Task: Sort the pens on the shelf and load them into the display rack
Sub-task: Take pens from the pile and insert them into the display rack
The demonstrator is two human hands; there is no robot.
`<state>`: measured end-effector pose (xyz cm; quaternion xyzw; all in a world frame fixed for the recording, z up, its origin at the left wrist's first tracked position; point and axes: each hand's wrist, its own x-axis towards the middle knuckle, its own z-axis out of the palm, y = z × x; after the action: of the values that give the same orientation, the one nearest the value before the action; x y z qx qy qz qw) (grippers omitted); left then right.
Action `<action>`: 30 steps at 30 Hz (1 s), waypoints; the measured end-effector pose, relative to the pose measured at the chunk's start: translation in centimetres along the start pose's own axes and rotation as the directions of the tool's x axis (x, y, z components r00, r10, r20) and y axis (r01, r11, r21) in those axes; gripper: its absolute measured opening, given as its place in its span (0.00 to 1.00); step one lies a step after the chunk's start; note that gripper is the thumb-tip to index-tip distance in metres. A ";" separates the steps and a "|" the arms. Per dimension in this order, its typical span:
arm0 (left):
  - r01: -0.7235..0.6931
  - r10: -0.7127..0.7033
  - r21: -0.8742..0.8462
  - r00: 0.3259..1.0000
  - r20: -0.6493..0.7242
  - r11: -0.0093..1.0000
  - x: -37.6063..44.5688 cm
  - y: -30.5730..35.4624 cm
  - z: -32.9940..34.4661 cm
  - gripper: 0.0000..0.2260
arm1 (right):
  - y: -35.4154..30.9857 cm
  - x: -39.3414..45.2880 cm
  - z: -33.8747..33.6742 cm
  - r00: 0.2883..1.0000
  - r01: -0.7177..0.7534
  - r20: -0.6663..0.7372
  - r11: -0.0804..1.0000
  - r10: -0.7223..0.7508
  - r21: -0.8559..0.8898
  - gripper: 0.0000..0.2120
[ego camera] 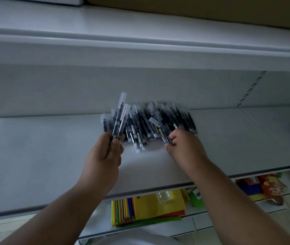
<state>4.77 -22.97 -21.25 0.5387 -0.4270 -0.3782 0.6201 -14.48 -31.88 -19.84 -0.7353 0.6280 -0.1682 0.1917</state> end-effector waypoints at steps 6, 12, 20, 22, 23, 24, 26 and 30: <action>0.061 -0.061 -0.031 0.998 -0.009 0.998 0.1 -0.2 1.3 0.08 | 0.2 0.6 -1.7 0.990 -0.137 0.083 0.873 0.111 0.468 0.13; 0.108 -0.106 -0.092 0.994 0.024 0.990 -0.2 0.0 3.8 0.11 | 0.5 1.4 -4.3 0.981 -0.192 0.156 0.704 0.116 0.684 0.05; 0.146 -0.142 -0.061 0.987 0.073 0.987 -1.6 -0.1 9.2 0.16 | 4.9 -1.2 -6.5 0.987 -0.161 0.132 0.520 0.092 0.839 0.07; 0.128 -0.125 -0.039 0.990 0.069 0.991 -2.1 0.2 11.4 0.14 | 6.4 -1.8 -7.7 0.992 -0.125 0.098 0.511 0.081 0.851 0.09; 0.118 -0.116 -0.036 0.991 0.066 0.992 -2.5 0.4 12.7 0.12 | 7.3 -2.1 -8.5 0.994 -0.104 0.076 0.510 0.074 0.854 0.10; 0.115 -0.113 -0.040 0.992 0.064 0.992 -2.8 0.5 14.2 0.10 | 8.4 -2.4 -9.3 0.996 -0.080 0.053 0.511 0.068 0.856 0.11; 0.107 -0.102 -0.071 0.992 0.076 0.992 -3.7 0.8 17.6 0.09 | 11.0 -3.2 -11.2 0.998 -0.038 0.008 0.521 0.060 0.853 0.12; 0.127 -0.118 -0.097 0.989 0.090 0.987 -5.6 0.3 25.6 0.08 | 17.9 -5.2 -16.0 0.995 0.038 -0.087 0.583 0.056 0.811 0.04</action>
<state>-21.18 -26.55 -20.25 0.5149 -0.3986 -0.4593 0.6042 -38.44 -30.38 -14.78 -0.5538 0.4947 -0.4729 0.4743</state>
